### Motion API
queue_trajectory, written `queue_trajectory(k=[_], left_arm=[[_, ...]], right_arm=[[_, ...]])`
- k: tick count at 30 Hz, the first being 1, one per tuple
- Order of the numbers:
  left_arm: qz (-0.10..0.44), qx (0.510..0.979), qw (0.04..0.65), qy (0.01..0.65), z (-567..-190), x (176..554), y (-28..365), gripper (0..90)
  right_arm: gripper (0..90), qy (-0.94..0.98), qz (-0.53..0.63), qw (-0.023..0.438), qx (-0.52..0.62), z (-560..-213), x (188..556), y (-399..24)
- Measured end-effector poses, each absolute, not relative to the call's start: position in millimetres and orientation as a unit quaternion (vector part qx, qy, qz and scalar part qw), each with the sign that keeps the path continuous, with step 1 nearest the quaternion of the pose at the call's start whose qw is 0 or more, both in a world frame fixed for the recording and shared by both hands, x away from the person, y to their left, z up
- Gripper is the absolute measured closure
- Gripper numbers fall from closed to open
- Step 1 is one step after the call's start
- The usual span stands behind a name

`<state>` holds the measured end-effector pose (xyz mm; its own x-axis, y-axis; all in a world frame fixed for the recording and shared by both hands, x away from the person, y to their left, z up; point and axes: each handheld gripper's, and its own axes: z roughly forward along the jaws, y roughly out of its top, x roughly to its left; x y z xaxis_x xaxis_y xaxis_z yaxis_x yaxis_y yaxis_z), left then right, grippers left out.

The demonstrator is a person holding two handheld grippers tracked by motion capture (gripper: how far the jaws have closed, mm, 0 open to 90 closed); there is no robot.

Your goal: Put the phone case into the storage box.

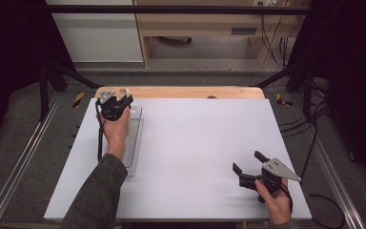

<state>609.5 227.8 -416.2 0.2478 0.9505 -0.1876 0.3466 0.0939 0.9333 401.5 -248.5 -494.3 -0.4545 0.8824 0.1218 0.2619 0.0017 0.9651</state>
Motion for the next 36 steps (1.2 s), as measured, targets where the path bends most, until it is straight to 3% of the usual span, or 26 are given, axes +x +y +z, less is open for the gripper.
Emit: queue_trajectory(k=[36], left_arm=[[0.287,0.618,0.506,0.529,-418.3,611.6,225.1,76.7]], right_arm=[[4.1,0.648,0.554,0.278,0.443,-494.5,401.0,-248.8]])
